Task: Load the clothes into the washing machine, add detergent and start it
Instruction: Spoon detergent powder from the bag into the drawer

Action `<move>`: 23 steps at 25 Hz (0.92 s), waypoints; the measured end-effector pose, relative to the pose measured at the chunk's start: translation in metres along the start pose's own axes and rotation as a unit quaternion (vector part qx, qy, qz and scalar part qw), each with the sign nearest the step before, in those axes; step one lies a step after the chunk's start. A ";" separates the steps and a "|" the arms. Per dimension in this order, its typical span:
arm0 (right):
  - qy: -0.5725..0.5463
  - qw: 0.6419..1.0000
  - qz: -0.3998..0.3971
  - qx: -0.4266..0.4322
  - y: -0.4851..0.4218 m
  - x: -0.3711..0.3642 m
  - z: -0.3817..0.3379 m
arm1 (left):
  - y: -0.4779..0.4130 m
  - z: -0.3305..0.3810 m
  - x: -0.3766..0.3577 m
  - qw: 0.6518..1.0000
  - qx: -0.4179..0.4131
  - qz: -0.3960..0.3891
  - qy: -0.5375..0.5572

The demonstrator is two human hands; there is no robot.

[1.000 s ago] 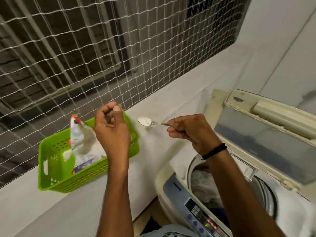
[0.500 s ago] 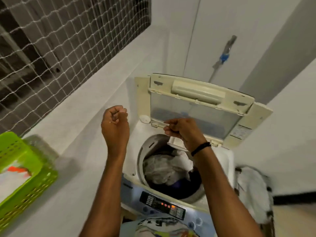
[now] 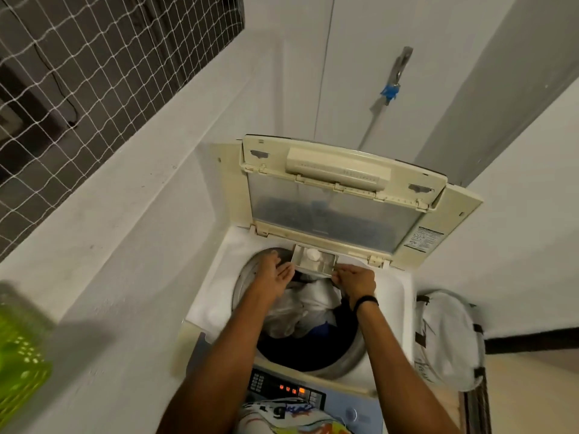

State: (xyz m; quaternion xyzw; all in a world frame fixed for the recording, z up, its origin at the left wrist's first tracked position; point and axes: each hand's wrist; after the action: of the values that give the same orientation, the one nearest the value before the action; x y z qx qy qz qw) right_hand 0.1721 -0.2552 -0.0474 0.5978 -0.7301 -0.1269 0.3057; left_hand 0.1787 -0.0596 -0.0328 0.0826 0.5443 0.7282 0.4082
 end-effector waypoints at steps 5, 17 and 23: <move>0.183 0.975 0.079 0.096 -0.003 -0.015 0.035 | -0.023 -0.020 -0.007 0.997 0.052 -0.023 0.052; 0.206 0.947 0.138 0.206 0.006 -0.022 0.054 | -0.022 -0.023 -0.007 0.994 0.050 -0.047 0.080; -0.165 0.986 -0.033 0.024 0.027 -0.033 -0.005 | 0.021 0.017 0.020 0.993 -0.080 -0.059 0.066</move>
State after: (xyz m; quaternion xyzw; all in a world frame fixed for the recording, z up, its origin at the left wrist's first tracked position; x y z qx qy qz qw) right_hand 0.1563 -0.2163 -0.0383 0.5999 -0.7531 -0.2157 0.1623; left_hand 0.1648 -0.0352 -0.0142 -0.0306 0.5135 0.7482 0.4190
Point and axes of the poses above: each hand's wrist, its own y-axis away from the middle knuckle, its own x-axis out of the back of the hand, z = x × y, and after that the axes turned 1 degree about -z, right-handed
